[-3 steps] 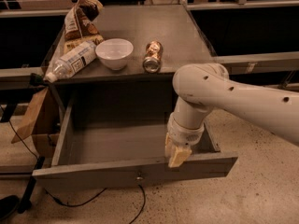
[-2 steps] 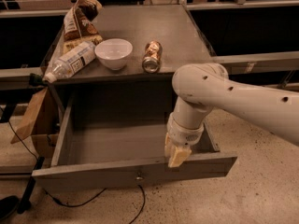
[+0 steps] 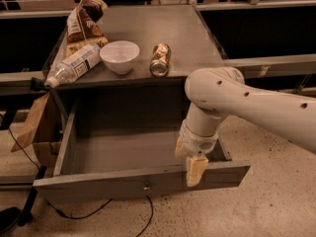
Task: Open bottom drawer
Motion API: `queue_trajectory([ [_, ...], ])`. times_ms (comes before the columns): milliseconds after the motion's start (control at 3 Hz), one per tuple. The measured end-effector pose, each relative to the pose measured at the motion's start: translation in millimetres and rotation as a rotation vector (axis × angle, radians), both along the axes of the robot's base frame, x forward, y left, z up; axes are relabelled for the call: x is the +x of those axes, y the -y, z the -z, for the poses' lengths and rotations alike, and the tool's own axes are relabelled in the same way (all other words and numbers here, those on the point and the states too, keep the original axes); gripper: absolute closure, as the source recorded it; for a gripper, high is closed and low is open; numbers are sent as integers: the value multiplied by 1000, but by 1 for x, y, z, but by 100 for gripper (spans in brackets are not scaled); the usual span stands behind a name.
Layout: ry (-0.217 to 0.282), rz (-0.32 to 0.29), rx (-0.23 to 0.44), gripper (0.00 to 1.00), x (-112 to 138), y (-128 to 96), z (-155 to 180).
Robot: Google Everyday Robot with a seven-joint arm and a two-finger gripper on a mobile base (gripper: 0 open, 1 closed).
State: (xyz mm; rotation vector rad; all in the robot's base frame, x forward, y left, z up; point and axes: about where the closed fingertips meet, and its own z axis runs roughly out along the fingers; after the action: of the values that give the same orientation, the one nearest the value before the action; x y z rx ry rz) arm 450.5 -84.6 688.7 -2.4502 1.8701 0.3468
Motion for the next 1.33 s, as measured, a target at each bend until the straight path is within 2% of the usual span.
queue_trajectory([
  [333,-1,-1,0,0,0,0,0],
  [667,-1,-1,0,0,0,0,0],
  [1000,0,-43,10,0,0,-3,-4],
  [1333,36,-94,-7,0,7,5,-45],
])
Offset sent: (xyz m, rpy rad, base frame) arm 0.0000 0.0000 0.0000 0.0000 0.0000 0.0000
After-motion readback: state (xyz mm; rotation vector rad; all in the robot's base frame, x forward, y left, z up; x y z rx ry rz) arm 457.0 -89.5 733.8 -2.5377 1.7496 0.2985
